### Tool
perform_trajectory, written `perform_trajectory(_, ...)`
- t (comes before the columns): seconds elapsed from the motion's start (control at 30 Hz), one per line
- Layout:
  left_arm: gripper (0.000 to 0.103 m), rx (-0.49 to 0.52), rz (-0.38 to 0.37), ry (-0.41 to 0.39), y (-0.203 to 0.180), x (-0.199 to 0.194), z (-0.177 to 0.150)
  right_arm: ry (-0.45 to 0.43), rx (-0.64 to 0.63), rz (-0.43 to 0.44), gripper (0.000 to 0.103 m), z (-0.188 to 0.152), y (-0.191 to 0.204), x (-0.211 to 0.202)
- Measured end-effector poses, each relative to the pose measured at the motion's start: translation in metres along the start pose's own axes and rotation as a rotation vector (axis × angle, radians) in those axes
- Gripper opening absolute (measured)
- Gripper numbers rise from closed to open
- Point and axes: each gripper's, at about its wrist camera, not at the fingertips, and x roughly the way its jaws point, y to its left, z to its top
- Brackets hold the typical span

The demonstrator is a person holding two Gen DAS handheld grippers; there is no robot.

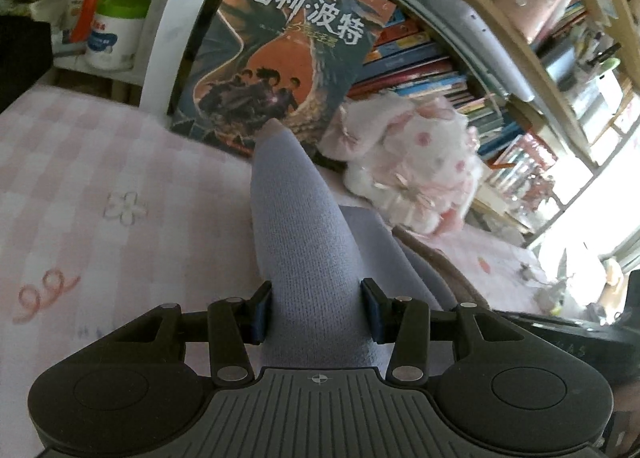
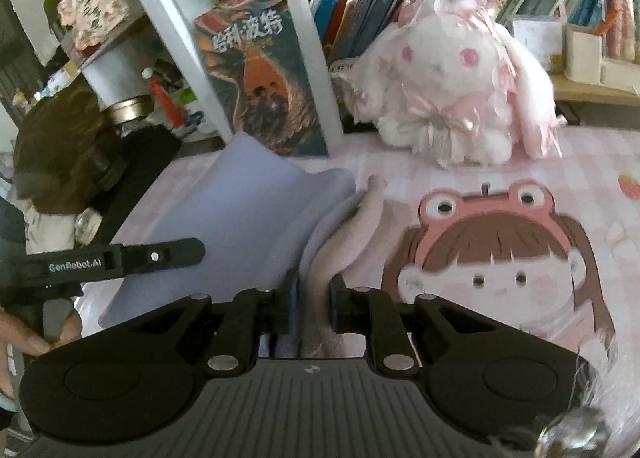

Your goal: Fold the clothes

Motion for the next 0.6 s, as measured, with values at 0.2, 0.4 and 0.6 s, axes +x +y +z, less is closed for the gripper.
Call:
perform_trajectory(0.2, 0.043, -0.003, 0.028, -0.007, 0.008, 0.029, 0.017, -0.004, -0.027, -0.026, 0.009, 0.021, -0.013, 0.026)
perform_trajectory(0.4, 0.043, -0.034, 0.049, -0.006, 0.013, 0.051, 0.029, 0.003, -0.036, -0.066, 0.008, 0.028, -0.028, 0.048)
perform_trajectory(0.6, 0.046, -0.047, 0.088, 0.017, 0.017, 0.066, 0.03, 0.025, 0.027, -0.098, 0.008, 0.021, -0.048, 0.065)
